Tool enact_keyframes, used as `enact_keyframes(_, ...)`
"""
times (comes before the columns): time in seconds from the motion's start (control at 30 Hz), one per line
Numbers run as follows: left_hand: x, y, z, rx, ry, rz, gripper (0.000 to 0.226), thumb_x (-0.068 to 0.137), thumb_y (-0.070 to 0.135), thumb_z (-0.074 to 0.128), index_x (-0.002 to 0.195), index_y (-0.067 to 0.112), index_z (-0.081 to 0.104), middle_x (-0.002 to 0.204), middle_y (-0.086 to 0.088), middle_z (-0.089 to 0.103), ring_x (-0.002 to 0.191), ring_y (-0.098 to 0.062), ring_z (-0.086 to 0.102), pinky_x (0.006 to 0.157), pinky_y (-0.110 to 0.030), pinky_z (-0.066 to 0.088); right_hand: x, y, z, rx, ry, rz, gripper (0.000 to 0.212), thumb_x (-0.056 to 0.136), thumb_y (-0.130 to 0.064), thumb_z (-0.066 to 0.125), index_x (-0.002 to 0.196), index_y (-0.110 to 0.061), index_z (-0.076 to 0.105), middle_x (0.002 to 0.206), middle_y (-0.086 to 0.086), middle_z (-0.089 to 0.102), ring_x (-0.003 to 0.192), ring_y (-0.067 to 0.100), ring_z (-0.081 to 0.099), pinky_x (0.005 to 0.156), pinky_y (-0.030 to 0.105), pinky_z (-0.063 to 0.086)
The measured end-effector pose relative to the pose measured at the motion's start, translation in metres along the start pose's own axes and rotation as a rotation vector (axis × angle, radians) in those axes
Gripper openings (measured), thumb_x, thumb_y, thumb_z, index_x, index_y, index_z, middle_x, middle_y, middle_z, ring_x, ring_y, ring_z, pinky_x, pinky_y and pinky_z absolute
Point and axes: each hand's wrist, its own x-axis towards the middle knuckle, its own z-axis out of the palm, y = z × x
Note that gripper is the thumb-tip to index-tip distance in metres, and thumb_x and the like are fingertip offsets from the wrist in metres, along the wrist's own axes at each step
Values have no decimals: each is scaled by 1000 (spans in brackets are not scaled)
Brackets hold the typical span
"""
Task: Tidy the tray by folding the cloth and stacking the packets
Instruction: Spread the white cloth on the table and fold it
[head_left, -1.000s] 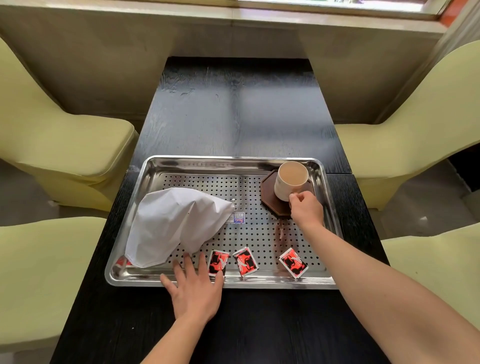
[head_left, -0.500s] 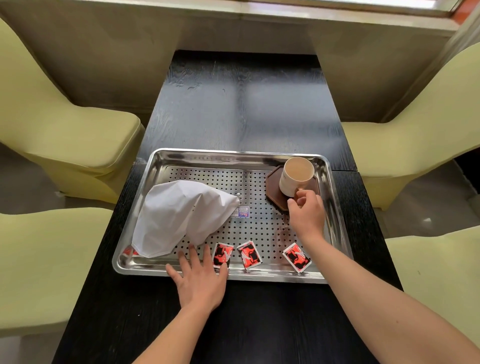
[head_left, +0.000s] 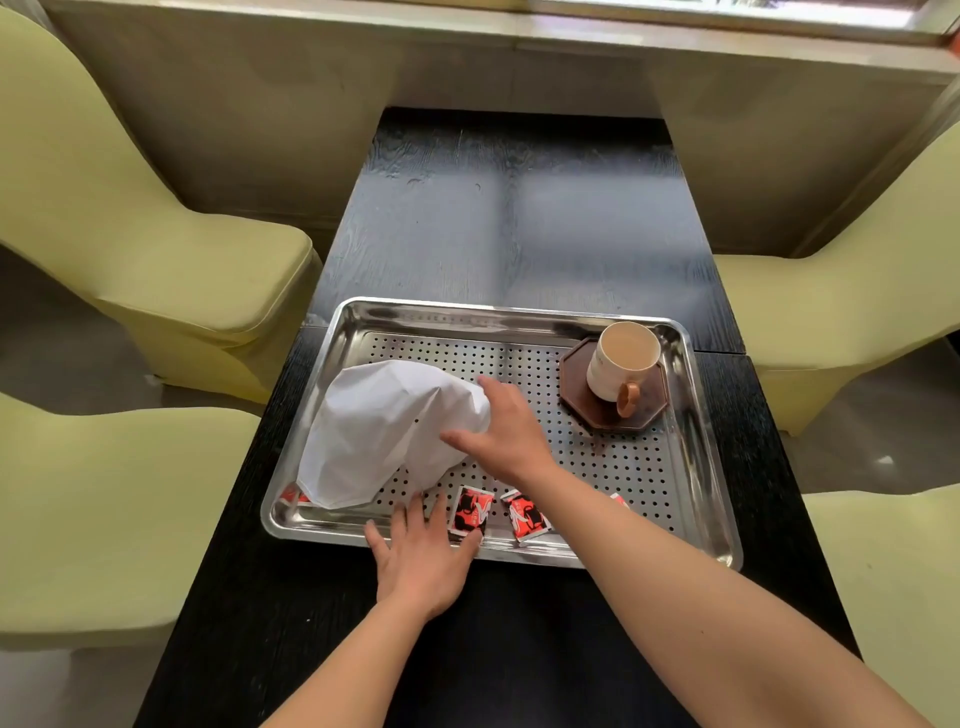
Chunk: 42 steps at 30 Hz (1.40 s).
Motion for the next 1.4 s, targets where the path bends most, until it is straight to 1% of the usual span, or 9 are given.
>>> enact_keyframes(0.17,-2,-13,-1,-16,-3,50,75,92,70,24,156,30,22,167,-2,9,153,-23,-1,119,-56,-8,10,-23,23,-95,-40,-26,110,70,-62,78,156,-28,18,157,2,32,142,27,30,113,52,36)
enact_keyframes(0.3,-1,-16,1,15,2,71,75,92,70,21,155,31,23,166,-2,11,153,-23,1,118,-55,-8,19,-29,32,-124,-32,41,87,80,-57,71,151,-33,28,153,2,36,139,29,32,109,53,39)
enact_keyframes(0.43,-1,-17,3,28,-3,86,74,92,72,19,153,32,29,165,-1,14,152,-23,3,117,-56,-7,24,-31,29,-112,-27,114,22,97,-36,54,102,-20,68,117,8,62,104,32,57,85,45,55)
enact_keyframes(0.67,-4,-19,0,-20,24,93,66,94,69,28,148,31,36,161,-1,25,151,-19,11,118,-54,-5,14,-49,-13,380,151,131,28,99,-24,46,80,-20,65,82,1,65,83,25,60,71,36,44)
enact_keyframes(0.9,-20,-13,-48,-931,123,-56,86,73,59,78,142,20,42,144,-1,50,134,-24,44,110,-42,35,-27,-79,-76,613,270,-36,25,94,-23,50,74,-16,64,64,-19,56,58,-5,46,63,32,34)
enact_keyframes(1.07,-51,-10,-93,-1611,49,168,95,61,44,91,143,35,44,135,9,63,125,-12,59,104,-40,41,-75,-87,-102,572,238,-85,26,90,-35,49,74,-24,67,65,-17,61,61,-2,51,65,35,42)
enact_keyframes(1.17,-74,-10,-112,-1816,34,141,83,70,42,85,143,30,47,137,2,63,126,-22,59,101,-47,44,-103,-88,-115,580,229,-93,30,98,-24,51,75,-24,69,76,-5,66,76,15,60,75,50,54)
enact_keyframes(1.3,-112,-14,-138,-1928,110,42,48,86,31,67,131,15,60,126,-11,66,111,-26,66,80,-38,61,-148,-91,-136,553,259,-112,35,101,-30,53,72,-13,64,64,-6,55,63,8,50,61,30,40)
enact_keyframes(1.4,-150,-27,-163,-1919,130,90,47,93,30,61,132,3,57,119,-13,63,104,-23,67,72,-28,62,-186,-99,-156,473,279,-186,41,99,-33,55,87,6,63,74,20,58,66,16,52,63,33,41)
